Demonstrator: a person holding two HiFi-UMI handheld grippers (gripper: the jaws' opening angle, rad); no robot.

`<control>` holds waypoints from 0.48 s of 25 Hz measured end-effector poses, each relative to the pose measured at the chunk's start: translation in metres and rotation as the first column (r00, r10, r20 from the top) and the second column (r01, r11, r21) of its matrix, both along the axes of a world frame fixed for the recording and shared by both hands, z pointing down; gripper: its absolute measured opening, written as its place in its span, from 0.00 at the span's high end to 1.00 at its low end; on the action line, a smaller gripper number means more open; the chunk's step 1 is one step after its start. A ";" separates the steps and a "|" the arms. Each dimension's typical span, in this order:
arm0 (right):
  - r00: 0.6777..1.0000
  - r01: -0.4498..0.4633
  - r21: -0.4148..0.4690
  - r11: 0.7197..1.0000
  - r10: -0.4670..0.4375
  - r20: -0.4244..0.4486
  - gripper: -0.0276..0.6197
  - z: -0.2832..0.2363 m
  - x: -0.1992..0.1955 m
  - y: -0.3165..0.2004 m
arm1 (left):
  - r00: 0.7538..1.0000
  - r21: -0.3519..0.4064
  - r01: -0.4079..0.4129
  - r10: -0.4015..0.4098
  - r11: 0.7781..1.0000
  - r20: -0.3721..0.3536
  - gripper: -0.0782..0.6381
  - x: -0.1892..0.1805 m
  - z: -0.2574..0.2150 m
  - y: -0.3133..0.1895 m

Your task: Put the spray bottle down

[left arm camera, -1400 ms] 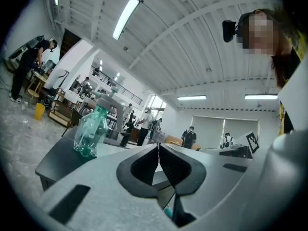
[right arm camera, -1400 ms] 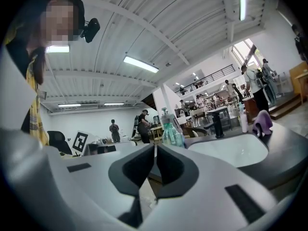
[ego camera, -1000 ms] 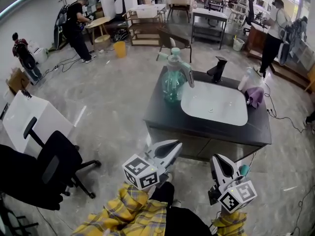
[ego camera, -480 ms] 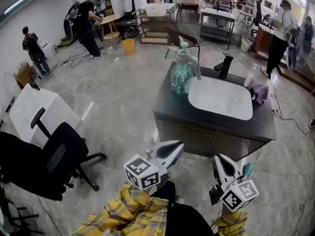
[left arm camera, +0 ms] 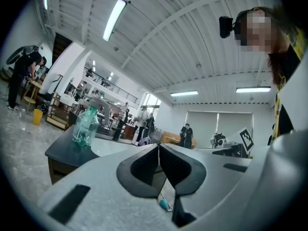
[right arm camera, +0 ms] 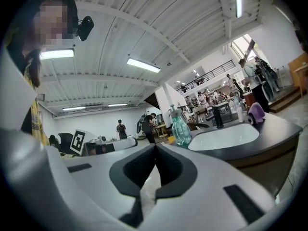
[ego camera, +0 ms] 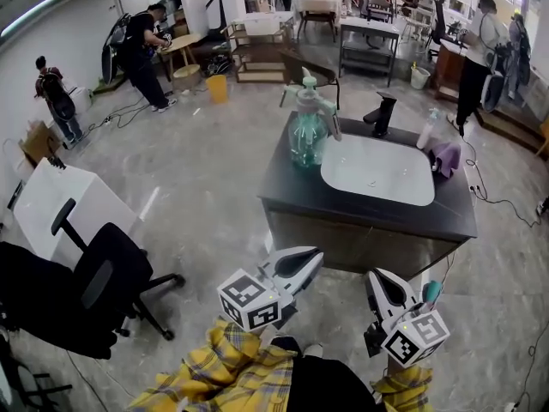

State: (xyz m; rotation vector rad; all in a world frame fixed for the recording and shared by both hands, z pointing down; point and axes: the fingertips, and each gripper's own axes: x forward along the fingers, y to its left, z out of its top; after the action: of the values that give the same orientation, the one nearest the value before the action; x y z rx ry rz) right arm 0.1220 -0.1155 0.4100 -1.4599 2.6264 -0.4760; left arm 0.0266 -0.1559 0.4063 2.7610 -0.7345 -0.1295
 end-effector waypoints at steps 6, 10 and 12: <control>1.000 -0.001 -0.013 1.000 0.001 -0.005 0.95 0.002 -0.002 0.004 | 1.000 -0.023 -0.001 0.001 1.000 -0.008 0.88 -0.001 0.006 0.003; 1.000 -0.001 -0.021 1.000 0.001 -0.004 0.95 0.000 -0.002 0.011 | 1.000 -0.031 -0.015 0.015 0.999 -0.010 0.88 0.003 0.004 0.010; 1.000 -0.004 -0.017 1.000 0.004 -0.006 0.95 -0.001 -0.001 0.012 | 1.000 -0.026 -0.022 0.022 0.999 -0.001 0.88 0.005 0.003 0.012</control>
State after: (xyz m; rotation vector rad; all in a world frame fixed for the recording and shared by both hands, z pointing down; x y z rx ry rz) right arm 0.1211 -0.1032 0.4089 -1.4738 2.6300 -0.4948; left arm 0.0317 -0.1443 0.4097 2.7437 -0.7011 -0.1158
